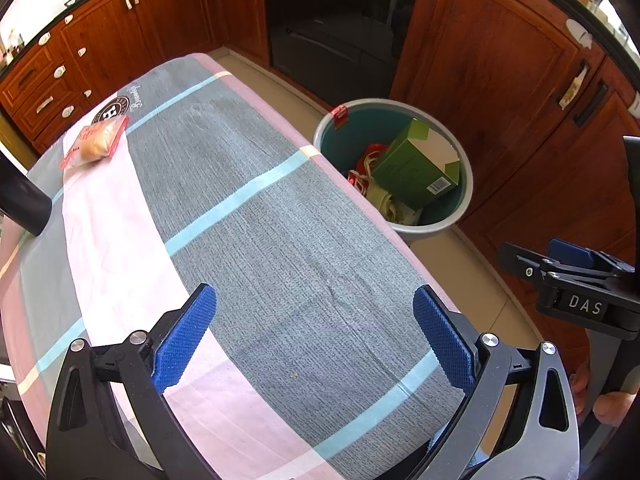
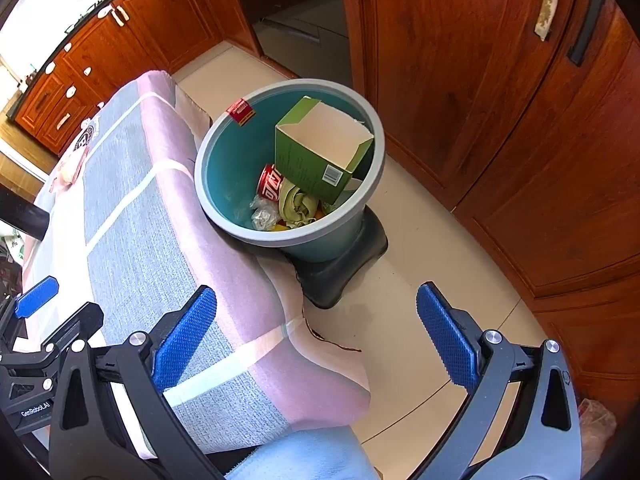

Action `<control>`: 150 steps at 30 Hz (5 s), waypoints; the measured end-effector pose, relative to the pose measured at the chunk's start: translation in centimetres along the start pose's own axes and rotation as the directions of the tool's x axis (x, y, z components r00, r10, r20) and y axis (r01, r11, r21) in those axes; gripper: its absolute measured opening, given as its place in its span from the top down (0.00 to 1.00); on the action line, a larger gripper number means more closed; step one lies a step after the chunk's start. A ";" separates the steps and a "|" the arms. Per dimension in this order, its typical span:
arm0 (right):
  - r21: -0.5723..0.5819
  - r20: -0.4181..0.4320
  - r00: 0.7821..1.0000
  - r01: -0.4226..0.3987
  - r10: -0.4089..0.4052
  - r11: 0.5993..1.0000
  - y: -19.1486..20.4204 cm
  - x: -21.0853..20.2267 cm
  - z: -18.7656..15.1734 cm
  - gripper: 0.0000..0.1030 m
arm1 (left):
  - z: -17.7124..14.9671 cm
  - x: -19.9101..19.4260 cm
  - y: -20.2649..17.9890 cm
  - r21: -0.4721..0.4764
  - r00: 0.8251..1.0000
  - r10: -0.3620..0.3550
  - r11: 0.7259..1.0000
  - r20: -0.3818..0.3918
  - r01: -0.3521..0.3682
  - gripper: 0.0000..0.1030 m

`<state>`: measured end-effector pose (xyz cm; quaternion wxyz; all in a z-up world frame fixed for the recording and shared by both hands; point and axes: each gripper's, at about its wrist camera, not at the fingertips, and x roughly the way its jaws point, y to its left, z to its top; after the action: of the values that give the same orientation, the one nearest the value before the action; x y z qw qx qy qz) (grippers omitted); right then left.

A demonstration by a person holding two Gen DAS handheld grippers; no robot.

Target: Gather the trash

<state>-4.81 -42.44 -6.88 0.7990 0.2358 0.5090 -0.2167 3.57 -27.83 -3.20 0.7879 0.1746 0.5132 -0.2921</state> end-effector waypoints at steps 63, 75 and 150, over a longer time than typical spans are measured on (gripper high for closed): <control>-0.032 -0.040 0.999 0.017 -0.019 0.999 2.5 1.2 0.7 0.07 | 0.1 0.4 1.5 -0.019 1.000 -0.008 1.000 0.006 0.008 0.04; -0.031 -0.036 0.999 0.021 -0.022 0.999 2.6 0.8 0.7 0.07 | -0.4 0.5 1.7 -0.037 1.000 -0.001 0.999 -0.016 0.001 0.04; -0.048 -0.028 0.999 0.018 -0.020 0.999 3.2 0.3 0.1 0.07 | -1.2 -0.6 2.6 -0.067 1.000 0.020 0.998 -0.019 -0.021 0.04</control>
<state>-2.79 -39.99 -6.62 0.7949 0.2148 0.5276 -0.2087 4.18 -24.97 -3.16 0.7915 0.1559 0.5283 -0.2650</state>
